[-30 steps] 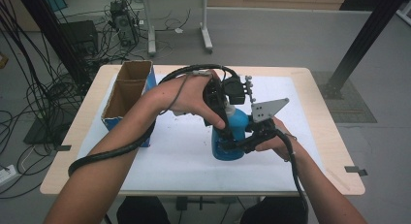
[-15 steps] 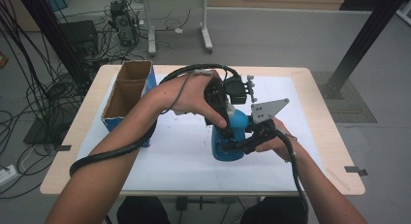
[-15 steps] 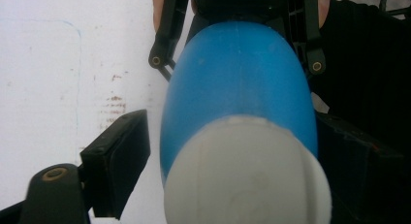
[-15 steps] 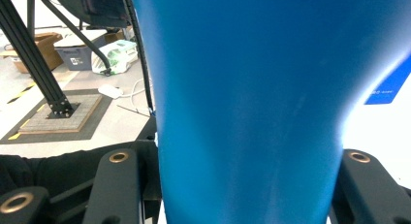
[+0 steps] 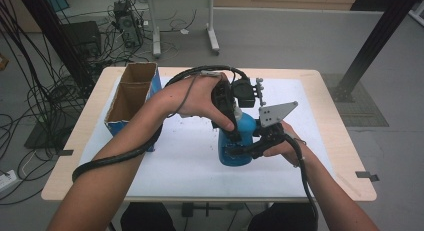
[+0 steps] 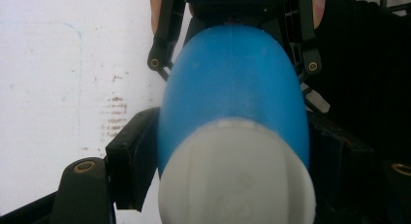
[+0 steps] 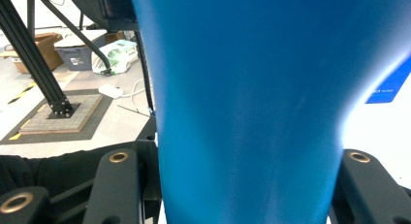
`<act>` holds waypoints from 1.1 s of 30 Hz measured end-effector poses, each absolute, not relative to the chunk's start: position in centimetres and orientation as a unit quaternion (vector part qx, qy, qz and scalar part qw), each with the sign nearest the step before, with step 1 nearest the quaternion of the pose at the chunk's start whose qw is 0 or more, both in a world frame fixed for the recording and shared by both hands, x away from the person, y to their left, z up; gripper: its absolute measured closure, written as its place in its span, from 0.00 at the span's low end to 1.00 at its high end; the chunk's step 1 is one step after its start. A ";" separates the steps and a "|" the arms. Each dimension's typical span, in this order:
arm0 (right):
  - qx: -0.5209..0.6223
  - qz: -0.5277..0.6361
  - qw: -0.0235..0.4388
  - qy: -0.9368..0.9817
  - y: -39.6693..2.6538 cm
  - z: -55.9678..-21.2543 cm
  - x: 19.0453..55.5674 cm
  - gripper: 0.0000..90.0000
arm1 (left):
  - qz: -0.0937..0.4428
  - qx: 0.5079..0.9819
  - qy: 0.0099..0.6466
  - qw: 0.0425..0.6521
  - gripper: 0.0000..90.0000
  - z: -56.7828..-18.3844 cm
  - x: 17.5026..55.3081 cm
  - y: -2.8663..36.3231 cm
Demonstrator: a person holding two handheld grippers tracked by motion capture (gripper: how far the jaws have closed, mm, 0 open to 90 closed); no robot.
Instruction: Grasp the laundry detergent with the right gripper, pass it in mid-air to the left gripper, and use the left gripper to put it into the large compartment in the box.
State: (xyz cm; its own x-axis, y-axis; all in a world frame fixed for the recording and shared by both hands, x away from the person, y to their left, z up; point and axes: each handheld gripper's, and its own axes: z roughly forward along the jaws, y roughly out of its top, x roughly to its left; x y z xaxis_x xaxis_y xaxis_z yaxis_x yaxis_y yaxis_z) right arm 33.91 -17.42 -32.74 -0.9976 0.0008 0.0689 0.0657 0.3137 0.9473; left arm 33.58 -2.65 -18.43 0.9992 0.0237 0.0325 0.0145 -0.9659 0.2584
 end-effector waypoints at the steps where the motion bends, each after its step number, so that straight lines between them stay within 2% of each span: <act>1: -0.021 -0.585 0.028 -0.810 -17.4 -32.7 33.9 0.49 | 0.017 0.991 0.010 0.130 0.33 -18.4 33.6 -2.7; 11: -0.020 -0.586 0.027 -0.810 -17.4 -32.7 33.9 0.49 | 0.020 0.992 0.007 0.125 0.41 -18.2 33.6 -2.7; 33: -0.018 -0.589 0.026 -0.807 -17.5 -32.7 34.0 0.49 | 0.022 0.992 0.007 0.127 0.42 -18.1 33.6 -2.7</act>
State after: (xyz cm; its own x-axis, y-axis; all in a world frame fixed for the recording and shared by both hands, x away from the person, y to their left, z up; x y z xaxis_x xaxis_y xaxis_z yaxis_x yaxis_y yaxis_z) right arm 33.99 -17.45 -32.71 -0.9980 -0.0013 0.0634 0.0600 0.3053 0.9503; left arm 33.61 -2.72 -18.12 0.9990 0.0203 0.0408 0.0093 -0.9674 0.2531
